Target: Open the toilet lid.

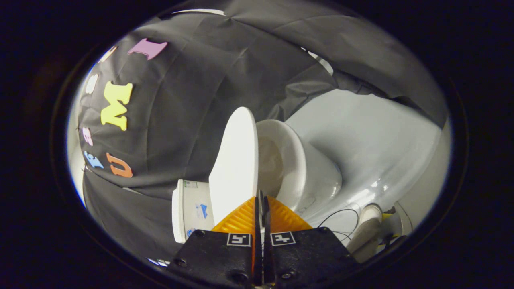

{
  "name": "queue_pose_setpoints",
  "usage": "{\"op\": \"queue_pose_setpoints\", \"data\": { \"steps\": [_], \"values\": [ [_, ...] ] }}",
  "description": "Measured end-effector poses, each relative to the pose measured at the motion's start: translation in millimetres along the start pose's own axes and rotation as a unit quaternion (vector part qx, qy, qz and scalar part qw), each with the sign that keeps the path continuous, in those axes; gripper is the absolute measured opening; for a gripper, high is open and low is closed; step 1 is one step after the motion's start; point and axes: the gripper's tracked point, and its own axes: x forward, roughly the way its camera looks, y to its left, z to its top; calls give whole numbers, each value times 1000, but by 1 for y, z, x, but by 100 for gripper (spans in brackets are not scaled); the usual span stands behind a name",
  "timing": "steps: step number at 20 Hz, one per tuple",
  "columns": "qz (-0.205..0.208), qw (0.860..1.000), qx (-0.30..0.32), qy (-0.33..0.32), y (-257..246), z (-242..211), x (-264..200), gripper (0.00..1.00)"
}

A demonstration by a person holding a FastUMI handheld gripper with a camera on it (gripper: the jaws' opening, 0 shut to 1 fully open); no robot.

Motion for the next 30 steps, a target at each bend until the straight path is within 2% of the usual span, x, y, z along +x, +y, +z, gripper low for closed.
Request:
{"op": "queue_pose_setpoints", "data": {
  "steps": [4,9,15,19,26,30],
  "values": [
    [7,1000,-17,3,26,-1,-13,5],
    [30,997,-68,-2,81,-5,-34,5],
    [33,990,-135,-8,140,-20,-47,7],
    [9,984,-179,-13,159,-26,-54,9],
    [-8,978,-209,-20,201,-40,-54,10],
    [-42,971,-233,-24,216,-48,-54,10]
  ]
}}
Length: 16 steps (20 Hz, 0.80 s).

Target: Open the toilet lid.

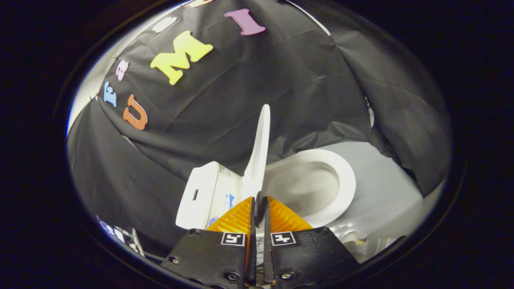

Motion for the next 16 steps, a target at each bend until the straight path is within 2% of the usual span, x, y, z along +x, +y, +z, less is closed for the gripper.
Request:
{"op": "queue_pose_setpoints", "data": {
  "steps": [3,16],
  "values": [
    [-16,1000,-13,1,20,2,-1,10],
    [-8,997,-70,-9,105,-3,-2,11]
  ]
}}
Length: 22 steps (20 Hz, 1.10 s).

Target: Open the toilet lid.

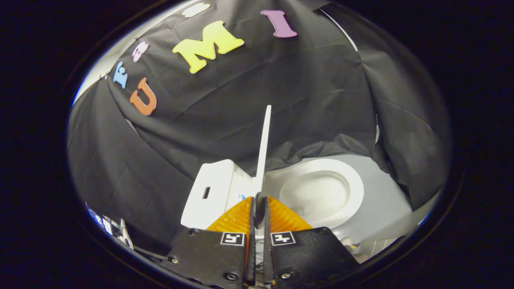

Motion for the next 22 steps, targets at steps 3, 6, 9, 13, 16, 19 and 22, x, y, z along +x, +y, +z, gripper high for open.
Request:
{"op": "queue_pose_setpoints", "data": {
  "steps": [3,6,9,13,16,19,22],
  "values": [
    [0,1000,-18,-2,23,0,1,11],
    [-8,999,-40,-5,40,-3,4,11],
    [-9,998,-61,-10,60,-8,5,11],
    [2,998,-70,-11,87,-14,10,11],
    [11,997,-77,-11,108,-17,15,11],
    [20,996,-86,-8,128,-23,21,11],
    [28,995,-98,-3,148,-29,28,11]
  ]
}}
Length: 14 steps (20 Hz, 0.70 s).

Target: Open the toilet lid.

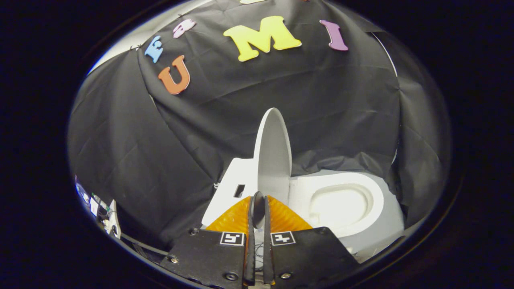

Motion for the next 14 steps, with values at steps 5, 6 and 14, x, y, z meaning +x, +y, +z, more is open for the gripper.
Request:
{"op": "queue_pose_setpoints", "data": {
  "steps": [5,6,14],
  "values": [
    [7,1000,-17,4,30,-7,14,11],
    [5,1000,-24,4,36,-8,16,11],
    [-10,996,-90,7,85,-26,41,11]
  ]
}}
